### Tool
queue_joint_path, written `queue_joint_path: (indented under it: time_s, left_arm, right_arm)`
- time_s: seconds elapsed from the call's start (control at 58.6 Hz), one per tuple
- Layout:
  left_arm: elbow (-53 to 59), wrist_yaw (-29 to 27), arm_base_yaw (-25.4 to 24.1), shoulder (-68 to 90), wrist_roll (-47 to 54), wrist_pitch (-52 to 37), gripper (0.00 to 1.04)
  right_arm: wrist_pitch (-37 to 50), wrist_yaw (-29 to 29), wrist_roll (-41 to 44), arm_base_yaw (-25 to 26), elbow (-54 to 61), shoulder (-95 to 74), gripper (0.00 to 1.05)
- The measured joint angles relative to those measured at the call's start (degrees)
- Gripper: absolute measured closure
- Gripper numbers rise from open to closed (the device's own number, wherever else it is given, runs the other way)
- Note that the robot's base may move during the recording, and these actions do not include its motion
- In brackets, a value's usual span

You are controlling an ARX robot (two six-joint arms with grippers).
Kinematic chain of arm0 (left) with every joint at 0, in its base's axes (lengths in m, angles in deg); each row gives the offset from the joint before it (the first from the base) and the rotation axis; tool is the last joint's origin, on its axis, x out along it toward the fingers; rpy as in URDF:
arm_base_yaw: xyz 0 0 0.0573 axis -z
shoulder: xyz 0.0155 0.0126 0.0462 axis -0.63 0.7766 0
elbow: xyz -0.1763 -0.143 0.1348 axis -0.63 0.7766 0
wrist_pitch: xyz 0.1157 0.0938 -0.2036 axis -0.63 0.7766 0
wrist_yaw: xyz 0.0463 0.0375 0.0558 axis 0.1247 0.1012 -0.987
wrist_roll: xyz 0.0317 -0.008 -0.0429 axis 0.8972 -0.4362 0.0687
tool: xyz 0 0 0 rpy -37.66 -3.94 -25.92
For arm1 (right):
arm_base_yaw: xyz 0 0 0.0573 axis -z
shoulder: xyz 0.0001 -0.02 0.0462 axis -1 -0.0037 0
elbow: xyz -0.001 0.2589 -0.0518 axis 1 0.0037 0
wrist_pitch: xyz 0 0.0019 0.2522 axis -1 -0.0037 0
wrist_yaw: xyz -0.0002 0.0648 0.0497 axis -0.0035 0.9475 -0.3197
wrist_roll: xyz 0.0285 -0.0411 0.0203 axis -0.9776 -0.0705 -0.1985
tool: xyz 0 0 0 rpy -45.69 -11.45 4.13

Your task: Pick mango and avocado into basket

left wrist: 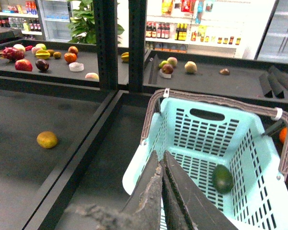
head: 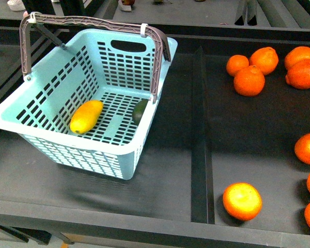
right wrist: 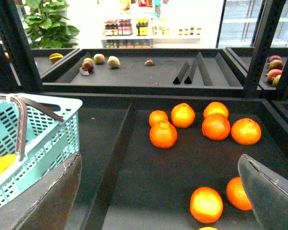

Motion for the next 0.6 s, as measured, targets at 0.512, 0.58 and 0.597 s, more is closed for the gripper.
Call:
queue_joint_path:
  time_s: [0.512,0.58,0.597]
  left_arm:
    - [-0.02,0.02,0.0,-19.32,0.0,19.54,1.03]
    - [-0.02,0.02,0.0,-21.92,0.0,20.76,1.03]
    - [-0.02,0.02,0.0,-21.99,0.0,20.83,1.03]
  right_arm:
    - [0.0,0.0,0.0,0.0,0.0,0.0,0.09]
    - [0.0,0.0,0.0,0.0,0.0,0.02,0.09]
    - [0.0,0.0,0.0,0.0,0.0,0.02,0.09]
